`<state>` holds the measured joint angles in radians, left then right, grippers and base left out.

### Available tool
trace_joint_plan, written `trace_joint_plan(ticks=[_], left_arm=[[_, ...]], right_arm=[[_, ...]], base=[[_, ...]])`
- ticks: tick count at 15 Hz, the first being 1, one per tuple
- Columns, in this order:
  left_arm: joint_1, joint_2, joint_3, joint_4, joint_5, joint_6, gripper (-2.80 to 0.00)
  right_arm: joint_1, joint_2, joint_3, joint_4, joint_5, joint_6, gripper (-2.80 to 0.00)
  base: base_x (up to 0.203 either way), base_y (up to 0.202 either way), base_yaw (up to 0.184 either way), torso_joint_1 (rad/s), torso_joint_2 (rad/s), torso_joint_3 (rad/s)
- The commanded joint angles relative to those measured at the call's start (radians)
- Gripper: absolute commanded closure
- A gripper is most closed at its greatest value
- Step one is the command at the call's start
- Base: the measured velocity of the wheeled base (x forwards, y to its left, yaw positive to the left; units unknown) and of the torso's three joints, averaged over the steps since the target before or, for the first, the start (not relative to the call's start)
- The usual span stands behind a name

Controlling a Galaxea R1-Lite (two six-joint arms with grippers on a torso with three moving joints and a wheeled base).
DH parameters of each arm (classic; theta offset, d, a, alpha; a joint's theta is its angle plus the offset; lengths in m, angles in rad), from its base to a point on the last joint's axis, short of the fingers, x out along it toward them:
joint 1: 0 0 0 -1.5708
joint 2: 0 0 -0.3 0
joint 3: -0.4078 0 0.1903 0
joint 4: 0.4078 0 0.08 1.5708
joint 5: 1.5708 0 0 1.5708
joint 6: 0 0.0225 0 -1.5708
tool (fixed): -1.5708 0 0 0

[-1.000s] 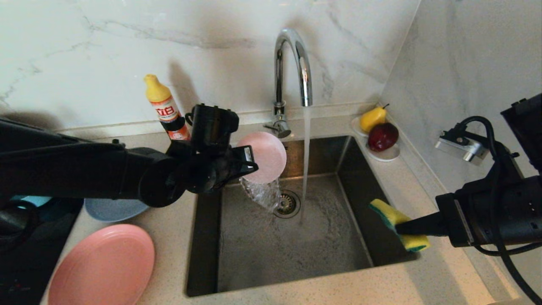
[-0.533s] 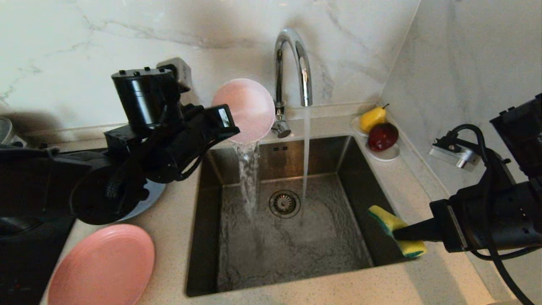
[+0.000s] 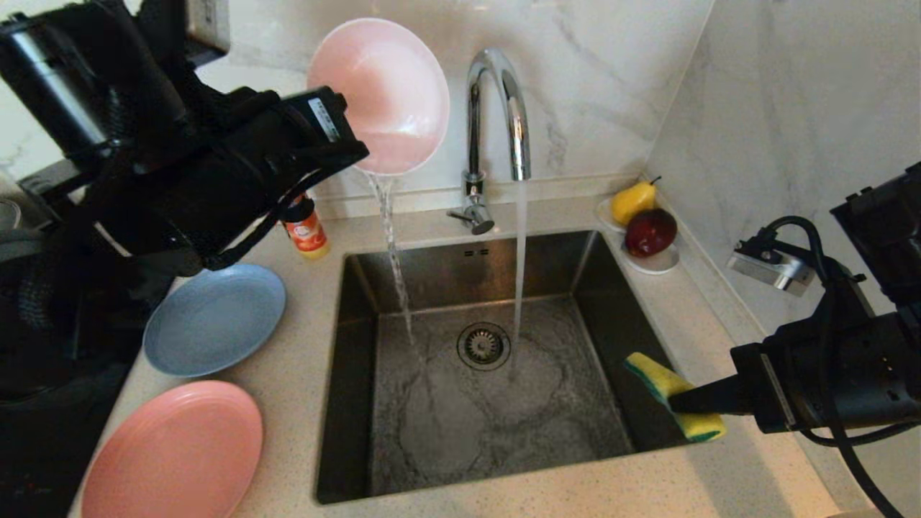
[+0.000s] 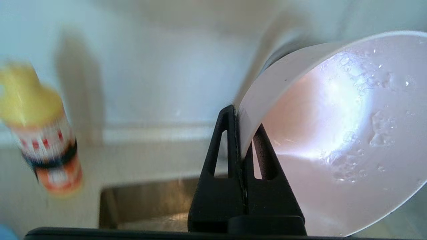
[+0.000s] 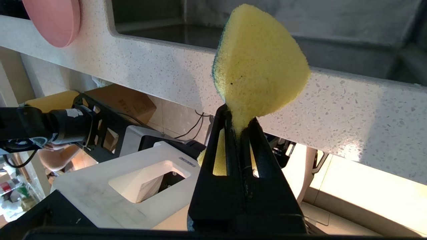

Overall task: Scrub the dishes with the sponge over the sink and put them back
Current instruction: Wash the bowl

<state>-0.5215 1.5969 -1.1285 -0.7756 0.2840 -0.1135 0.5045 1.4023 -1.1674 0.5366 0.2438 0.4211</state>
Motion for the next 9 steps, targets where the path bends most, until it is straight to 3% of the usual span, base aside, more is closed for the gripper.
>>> trace_joint_plan(ticks=[1,5,9], left_arm=[[0.0,-0.066,-0.004,-0.001,-0.028,0.006,0.0],[0.001,-0.161,0.021,0.001,-0.092,0.015,0.0],[0.003,-0.131,0.096,0.008,-0.097,0.003,0.0]], right_arm=[[0.0,0.003,-0.001,0.003,0.002,0.002,0.0],[0.0,0.001,-0.003,0.003,0.002,0.002,0.0],[0.0,-0.019,-0.002,0.003,0.002,0.002,0.0]], base=[[0.0,0.0,0.0,0.0,0.0,0.0],[0.0,0.0,0.0,0.0,0.0,0.0],[0.0,0.0,0.0,0.0,0.0,0.0]])
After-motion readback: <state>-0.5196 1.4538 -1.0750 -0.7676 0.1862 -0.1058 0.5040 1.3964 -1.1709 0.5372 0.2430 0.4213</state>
